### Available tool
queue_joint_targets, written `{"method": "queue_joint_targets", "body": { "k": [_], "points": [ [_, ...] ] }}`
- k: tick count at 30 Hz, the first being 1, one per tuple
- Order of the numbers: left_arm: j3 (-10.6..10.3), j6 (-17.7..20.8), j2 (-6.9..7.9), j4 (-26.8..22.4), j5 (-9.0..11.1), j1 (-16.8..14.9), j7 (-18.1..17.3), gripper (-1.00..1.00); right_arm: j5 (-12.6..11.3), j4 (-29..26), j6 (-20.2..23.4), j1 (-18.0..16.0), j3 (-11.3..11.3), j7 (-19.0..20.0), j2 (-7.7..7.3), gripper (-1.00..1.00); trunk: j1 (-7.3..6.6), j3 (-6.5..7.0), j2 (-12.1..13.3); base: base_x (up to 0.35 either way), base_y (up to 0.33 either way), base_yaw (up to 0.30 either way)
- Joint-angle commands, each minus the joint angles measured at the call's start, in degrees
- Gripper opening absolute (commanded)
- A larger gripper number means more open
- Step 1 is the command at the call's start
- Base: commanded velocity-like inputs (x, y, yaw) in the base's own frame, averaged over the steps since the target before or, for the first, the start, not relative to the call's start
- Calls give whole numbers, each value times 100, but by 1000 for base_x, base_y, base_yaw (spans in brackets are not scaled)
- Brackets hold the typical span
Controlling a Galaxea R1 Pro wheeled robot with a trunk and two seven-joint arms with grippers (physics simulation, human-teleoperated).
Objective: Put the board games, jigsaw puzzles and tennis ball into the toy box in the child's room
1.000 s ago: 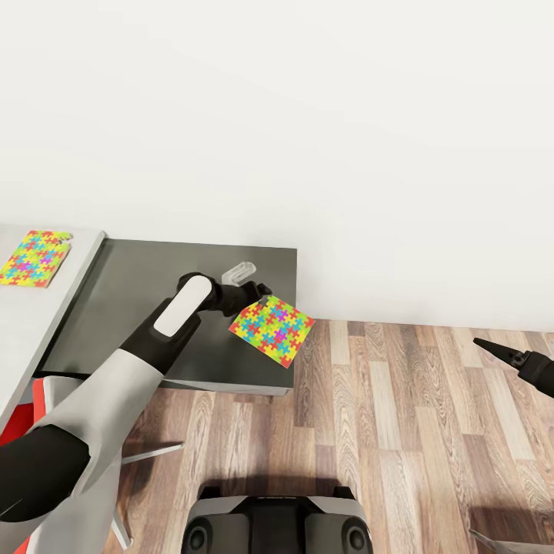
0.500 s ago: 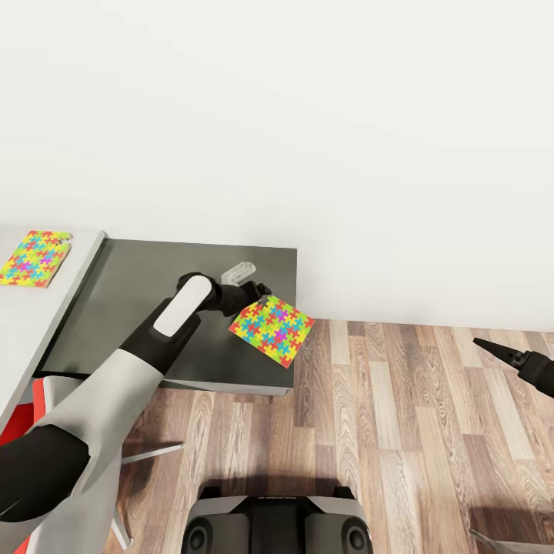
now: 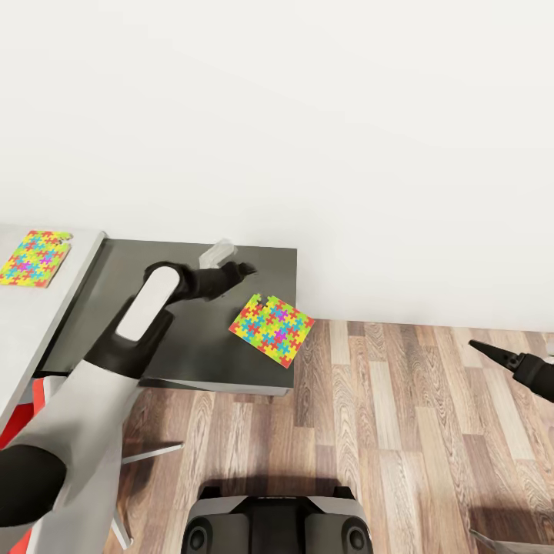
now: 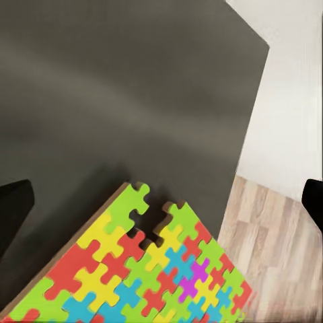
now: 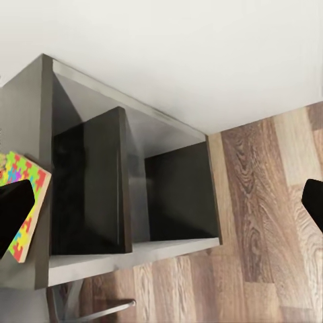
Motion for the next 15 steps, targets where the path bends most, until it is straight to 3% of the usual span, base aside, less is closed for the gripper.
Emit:
{"method": "queue_joint_targets", "body": {
  "k": [1,8,9,15],
  "points": [
    [48,10,37,-217,62,36,135,100,30,-1,28,4,-3,41,11,100,4,-7,-9,0,0,0],
    [181,150,95,-1171,92,149,662,100,30,23,28,39,32,37,68,100,4,-7,-9,0,0,0],
    [180,203,46,-1560,104,175,913,100,36,78,28,48,90,36,114,100,4,-7,-9,0,0,0],
    [71,242,-211,-1832,113,168,1104,100,36,197,28,54,161,43,171,100,4,-7,-9,0,0,0]
  ]
}}
